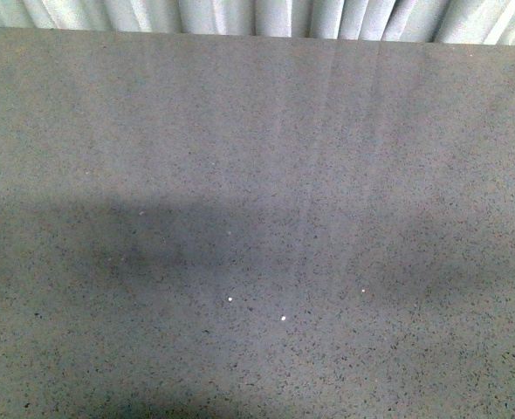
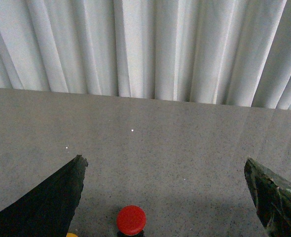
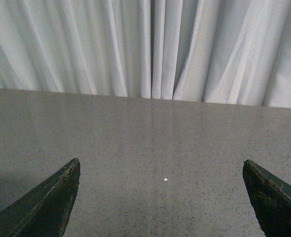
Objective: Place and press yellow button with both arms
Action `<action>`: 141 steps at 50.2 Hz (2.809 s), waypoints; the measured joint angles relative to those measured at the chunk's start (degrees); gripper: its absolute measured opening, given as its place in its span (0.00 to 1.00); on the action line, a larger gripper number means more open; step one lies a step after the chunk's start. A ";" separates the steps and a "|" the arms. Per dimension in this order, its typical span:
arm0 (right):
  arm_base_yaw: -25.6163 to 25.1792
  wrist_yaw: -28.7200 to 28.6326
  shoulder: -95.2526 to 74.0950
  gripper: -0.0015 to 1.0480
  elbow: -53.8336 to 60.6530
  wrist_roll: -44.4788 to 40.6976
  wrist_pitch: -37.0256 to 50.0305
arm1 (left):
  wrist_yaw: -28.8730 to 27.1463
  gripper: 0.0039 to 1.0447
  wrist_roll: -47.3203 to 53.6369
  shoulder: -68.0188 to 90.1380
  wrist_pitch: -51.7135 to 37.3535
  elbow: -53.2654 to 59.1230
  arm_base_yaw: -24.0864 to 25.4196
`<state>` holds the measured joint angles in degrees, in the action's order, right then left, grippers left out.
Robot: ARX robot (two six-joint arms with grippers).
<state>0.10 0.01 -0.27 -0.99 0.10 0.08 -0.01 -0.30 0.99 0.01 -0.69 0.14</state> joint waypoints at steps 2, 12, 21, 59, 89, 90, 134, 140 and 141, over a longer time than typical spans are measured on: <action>0.00 0.00 0.00 0.91 0.00 0.00 0.00 | 0.00 0.91 0.00 0.00 0.00 0.00 0.00; 0.00 0.00 0.00 0.91 0.00 0.00 0.00 | 0.00 0.91 0.00 0.00 0.00 0.00 0.00; -0.02 0.00 0.00 0.91 0.00 0.00 0.00 | 0.00 0.91 0.00 0.00 0.00 0.00 0.00; 0.00 0.00 0.00 0.91 0.00 0.00 0.00 | 18.47 0.91 1.86 48.61 -14.25 -10.38 18.62; 0.00 0.00 0.00 0.91 0.00 0.00 0.00 | 18.05 0.91 4.96 84.02 -38.53 -14.34 30.29; 0.00 0.00 0.00 0.91 0.00 0.00 0.00 | 18.08 0.91 4.96 84.83 -38.86 -14.36 30.60; 0.00 0.00 0.00 0.91 0.00 0.00 0.00 | 19.10 0.91 8.26 90.42 -42.51 -13.38 30.23; 0.00 0.00 0.00 0.91 0.00 0.00 0.00 | 19.10 0.91 8.92 90.55 -42.71 -12.98 29.53; 0.00 0.00 0.00 0.91 0.00 0.00 0.00 | 19.10 0.91 9.01 90.60 -42.77 -12.98 29.48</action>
<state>0.10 0.01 -0.27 -0.99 0.10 0.08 19.09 8.71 91.59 -42.76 -13.67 29.63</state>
